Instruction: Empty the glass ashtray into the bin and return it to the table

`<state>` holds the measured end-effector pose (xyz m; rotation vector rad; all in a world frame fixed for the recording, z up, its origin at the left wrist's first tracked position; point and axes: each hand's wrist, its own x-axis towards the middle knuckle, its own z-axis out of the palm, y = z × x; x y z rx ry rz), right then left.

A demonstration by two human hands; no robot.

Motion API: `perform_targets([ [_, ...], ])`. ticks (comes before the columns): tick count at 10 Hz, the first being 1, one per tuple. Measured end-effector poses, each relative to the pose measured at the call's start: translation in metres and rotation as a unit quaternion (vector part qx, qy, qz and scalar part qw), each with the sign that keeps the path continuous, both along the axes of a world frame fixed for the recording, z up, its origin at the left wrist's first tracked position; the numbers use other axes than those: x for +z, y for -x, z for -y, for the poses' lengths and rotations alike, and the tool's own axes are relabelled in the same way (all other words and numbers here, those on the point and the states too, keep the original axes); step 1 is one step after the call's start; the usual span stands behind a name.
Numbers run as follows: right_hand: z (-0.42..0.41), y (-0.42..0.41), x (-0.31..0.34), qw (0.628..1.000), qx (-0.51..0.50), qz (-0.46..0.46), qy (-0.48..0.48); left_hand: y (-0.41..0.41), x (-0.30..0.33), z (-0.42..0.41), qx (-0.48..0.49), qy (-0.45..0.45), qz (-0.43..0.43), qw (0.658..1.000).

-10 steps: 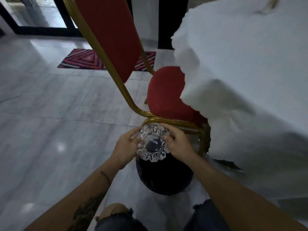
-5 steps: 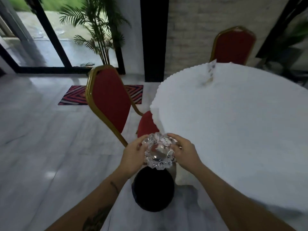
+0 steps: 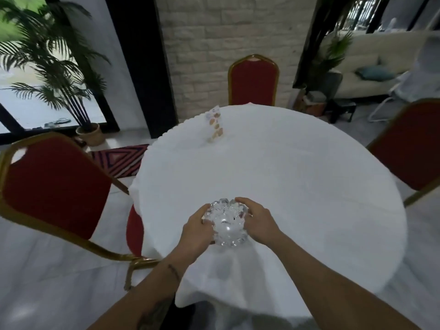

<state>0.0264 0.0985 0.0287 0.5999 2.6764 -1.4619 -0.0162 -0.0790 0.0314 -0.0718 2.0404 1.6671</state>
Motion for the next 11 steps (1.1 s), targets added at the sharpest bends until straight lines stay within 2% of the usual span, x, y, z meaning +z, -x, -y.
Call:
perform_targets([
  [2,-0.081,0.015,-0.016,0.998,0.011,0.050,-0.035,0.018,-0.024,-0.089,-0.010,0.047,0.006,0.999],
  [4,-0.112,0.029,-0.031,0.997,0.019,0.034,-0.065,0.036,-0.045,-0.128,-0.019,0.137,-0.031,0.990],
  [5,-0.115,0.035,-0.037,0.996,0.021,0.028,-0.082,0.042,-0.051,-0.135,-0.046,0.191,-0.082,0.977],
  [6,-0.117,0.040,-0.043,0.994,0.026,0.039,-0.103,0.046,-0.052,-0.140,-0.045,0.214,-0.097,0.971],
  [9,-0.122,0.042,-0.044,0.989,0.056,0.048,-0.128,0.051,-0.056,-0.140,-0.061,0.239,-0.079,0.966],
  [10,-0.123,0.036,-0.039,0.986,0.061,0.059,-0.146,0.047,-0.050,-0.136,-0.053,0.216,-0.055,0.974],
  [11,-0.123,0.028,-0.031,0.984,0.044,0.064,-0.162,0.044,-0.040,-0.122,-0.068,0.247,-0.052,0.965],
])
